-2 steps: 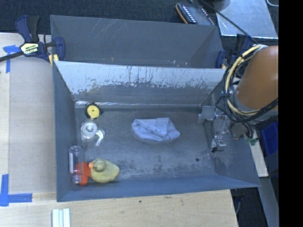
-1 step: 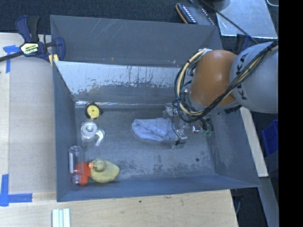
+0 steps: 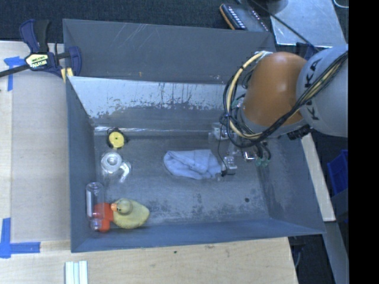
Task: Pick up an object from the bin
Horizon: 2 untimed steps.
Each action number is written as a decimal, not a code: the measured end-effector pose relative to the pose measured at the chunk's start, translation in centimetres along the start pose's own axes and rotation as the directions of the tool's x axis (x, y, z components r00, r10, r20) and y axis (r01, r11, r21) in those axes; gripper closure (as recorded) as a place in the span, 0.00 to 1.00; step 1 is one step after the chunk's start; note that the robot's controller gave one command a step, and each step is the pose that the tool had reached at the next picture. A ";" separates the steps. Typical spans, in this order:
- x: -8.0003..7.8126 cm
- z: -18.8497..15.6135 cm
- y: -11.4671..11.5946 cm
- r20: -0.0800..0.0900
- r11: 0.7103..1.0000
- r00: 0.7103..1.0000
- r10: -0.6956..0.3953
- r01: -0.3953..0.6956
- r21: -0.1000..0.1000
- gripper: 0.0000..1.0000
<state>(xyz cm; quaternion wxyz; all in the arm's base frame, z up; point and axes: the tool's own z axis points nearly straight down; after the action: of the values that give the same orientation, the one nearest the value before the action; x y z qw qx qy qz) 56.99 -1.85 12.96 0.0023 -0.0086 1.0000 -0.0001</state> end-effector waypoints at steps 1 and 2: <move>-0.2 2.9 4.0 0.000 0.999 0.999 -0.054 0.054 -0.001 0.00; -0.7 5.8 4.9 0.000 0.998 0.998 0.061 -0.061 0.000 0.00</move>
Offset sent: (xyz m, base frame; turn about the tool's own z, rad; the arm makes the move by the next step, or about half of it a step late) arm 0.0057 0.0502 -0.0596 0.0655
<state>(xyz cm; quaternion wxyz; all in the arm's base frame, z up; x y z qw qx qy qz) 57.60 3.08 7.14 0.0022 0.0220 0.9998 0.0002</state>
